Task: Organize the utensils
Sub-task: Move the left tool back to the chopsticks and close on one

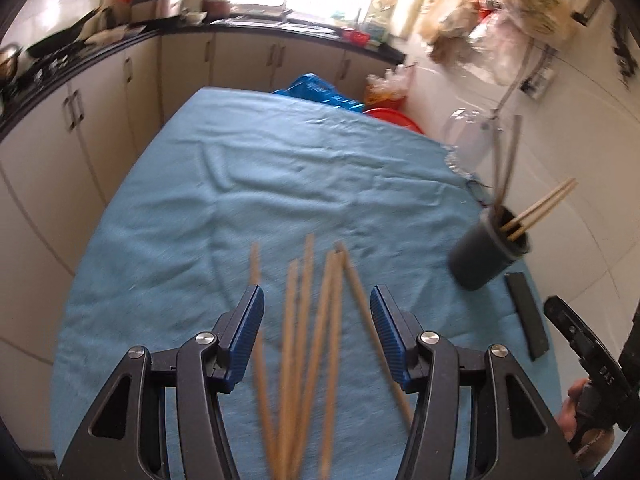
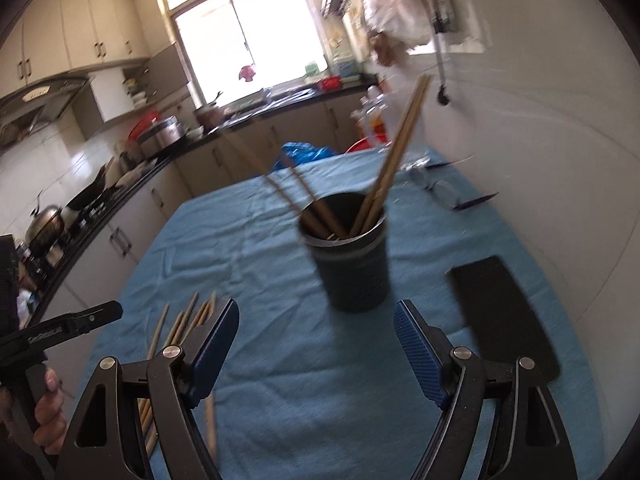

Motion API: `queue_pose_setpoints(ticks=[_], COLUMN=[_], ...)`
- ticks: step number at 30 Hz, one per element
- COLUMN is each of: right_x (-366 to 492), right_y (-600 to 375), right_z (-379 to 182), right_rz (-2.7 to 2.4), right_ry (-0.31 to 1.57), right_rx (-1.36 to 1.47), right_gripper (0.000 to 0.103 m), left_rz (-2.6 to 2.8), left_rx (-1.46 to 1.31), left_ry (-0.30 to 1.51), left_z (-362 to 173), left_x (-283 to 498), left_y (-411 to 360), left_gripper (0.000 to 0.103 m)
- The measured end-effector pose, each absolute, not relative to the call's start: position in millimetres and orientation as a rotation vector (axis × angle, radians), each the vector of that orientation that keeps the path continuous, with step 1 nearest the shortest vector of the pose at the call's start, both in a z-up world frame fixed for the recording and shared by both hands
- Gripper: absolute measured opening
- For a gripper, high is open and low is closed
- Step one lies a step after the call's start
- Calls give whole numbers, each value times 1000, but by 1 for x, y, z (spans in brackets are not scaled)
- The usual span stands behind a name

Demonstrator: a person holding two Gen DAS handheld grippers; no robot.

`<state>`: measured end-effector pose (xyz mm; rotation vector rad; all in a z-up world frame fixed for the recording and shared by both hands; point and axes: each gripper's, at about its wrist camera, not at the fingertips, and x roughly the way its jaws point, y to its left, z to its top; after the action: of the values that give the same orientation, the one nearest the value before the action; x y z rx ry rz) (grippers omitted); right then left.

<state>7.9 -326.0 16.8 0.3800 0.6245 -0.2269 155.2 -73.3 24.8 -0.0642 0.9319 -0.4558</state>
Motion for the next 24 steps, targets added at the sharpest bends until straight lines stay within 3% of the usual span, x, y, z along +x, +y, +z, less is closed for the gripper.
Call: queue_pose_setpoints(ticks=[5, 10, 12, 16, 20, 24], right_x=[18, 27, 30, 37, 55, 83], right_y=[-306, -291, -286, -278, -263, -243], right_z=[7, 1, -2, -6, -12, -18], right_rz=[-161, -119, -106, -63, 10, 79], right_ry=[673, 709, 723, 761, 827, 901], right_rx=[379, 381, 377, 388, 401, 420], right_gripper=[75, 72, 69, 58, 41, 35], left_rz=[-430, -410, -397, -400, -354, -324], left_rx=[-85, -114, -112, -73, -6, -11], left_ry=[1051, 1163, 1189, 1184, 1166, 1172], left_z=[-4, -36, -45, -51, -52, -53], left_x=[177, 200, 208, 212, 215, 217], left_y=[-55, -49, -50, -60, -69, -60], left_gripper=[54, 47, 39, 34, 19, 9])
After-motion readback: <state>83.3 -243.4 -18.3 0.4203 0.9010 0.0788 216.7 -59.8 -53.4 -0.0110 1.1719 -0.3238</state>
